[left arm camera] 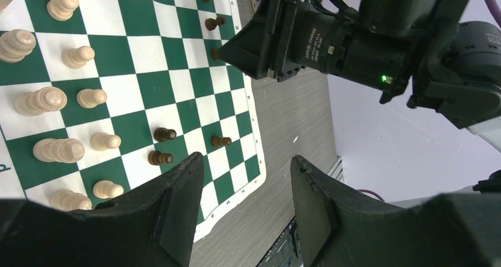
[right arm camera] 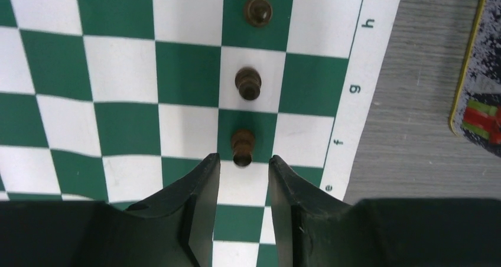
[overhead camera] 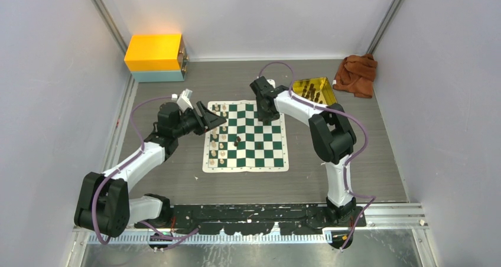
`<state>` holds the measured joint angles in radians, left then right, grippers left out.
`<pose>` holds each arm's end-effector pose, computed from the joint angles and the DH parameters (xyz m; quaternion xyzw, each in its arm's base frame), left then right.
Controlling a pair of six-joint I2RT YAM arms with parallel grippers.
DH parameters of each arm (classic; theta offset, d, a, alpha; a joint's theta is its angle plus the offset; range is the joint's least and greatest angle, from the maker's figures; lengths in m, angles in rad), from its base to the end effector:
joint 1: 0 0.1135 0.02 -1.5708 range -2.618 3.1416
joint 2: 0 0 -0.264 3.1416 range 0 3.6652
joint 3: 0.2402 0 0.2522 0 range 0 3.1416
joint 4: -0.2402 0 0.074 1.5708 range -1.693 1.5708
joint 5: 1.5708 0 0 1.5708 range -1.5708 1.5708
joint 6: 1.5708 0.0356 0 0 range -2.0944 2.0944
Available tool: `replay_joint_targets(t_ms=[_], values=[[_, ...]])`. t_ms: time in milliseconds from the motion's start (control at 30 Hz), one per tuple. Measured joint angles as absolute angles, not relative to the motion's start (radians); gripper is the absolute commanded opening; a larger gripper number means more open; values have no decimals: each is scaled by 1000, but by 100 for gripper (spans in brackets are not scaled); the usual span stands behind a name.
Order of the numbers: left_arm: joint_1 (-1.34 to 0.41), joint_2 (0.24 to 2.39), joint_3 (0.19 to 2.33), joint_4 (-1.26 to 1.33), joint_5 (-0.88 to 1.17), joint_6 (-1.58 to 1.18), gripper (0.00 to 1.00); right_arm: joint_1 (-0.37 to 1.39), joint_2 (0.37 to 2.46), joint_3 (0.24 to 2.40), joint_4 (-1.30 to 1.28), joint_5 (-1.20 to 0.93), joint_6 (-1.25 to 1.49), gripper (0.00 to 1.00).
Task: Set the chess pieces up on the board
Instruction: Place the chess piece on the chessboard, then pick up the chess piece from the chessboard.
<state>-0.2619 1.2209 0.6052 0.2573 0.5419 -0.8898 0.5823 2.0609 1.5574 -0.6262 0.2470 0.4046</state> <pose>0.2483 -0.0856 0.2324 -0.0995 0.8002 -0.4834 0.3407 0.3674 0.2315 0.1827 -0.0591 0.9669 -0.0030 0.2481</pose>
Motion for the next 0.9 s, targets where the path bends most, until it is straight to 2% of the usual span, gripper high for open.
replay_joint_targets(t_ms=[433,900], values=[[-262,1169,595,255,542,-890,57,760,1843,1358,-612,293,439,41],[-262,1149,588,246,542,-889,57,825,1825,1229,-585,306,499,39]])
